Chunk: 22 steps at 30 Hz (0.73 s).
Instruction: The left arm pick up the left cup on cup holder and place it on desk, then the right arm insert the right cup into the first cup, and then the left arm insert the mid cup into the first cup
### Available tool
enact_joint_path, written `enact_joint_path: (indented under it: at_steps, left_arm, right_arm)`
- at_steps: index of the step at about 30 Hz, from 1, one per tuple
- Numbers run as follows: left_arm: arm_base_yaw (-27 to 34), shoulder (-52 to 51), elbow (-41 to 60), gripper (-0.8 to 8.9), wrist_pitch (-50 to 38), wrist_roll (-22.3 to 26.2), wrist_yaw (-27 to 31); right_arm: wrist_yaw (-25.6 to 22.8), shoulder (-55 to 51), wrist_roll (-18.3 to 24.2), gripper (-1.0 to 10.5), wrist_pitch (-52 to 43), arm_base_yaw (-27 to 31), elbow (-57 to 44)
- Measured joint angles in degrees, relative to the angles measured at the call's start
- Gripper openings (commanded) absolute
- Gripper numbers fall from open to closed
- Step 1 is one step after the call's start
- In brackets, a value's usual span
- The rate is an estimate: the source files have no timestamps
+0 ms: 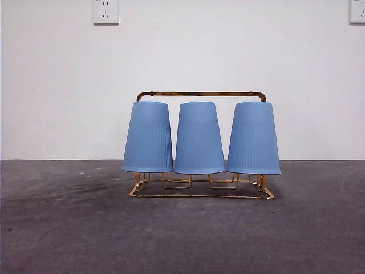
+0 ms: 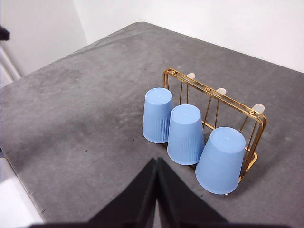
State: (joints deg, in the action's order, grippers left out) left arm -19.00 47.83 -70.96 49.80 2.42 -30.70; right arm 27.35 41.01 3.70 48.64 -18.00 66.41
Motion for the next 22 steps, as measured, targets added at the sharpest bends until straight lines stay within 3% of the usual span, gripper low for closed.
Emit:
enact_joint_path:
  at_steps: [3, 6, 9, 12, 22]
  left_arm:
    - [0.00, 0.11, 0.00, 2.08, 1.11, 0.02, 0.00]
    - [0.00, 0.15, 0.00, 4.29, 1.03, 0.07, 0.00]
    - [0.00, 0.15, 0.00, 5.49, 0.96, 0.24, 0.00]
    - [0.00, 0.15, 0.00, 5.71, 0.92, 0.48, 0.00]
    - [0.00, 0.15, 0.00, 5.64, 0.59, 0.66, 0.00]
  right_arm:
    - [-0.37, 0.07, -0.07, 0.9, 0.00, 0.00, 0.00]
    - [-0.42, 0.20, -0.59, 3.0, 0.00, 0.00, 0.00]
    - [-0.42, 0.61, -1.77, 4.8, 0.00, 0.00, 0.00]
    - [-0.42, 1.14, -3.19, 5.6, 0.00, 0.00, 0.00]
    - [-0.37, 2.51, -5.62, 5.7, 0.00, 0.00, 0.00]
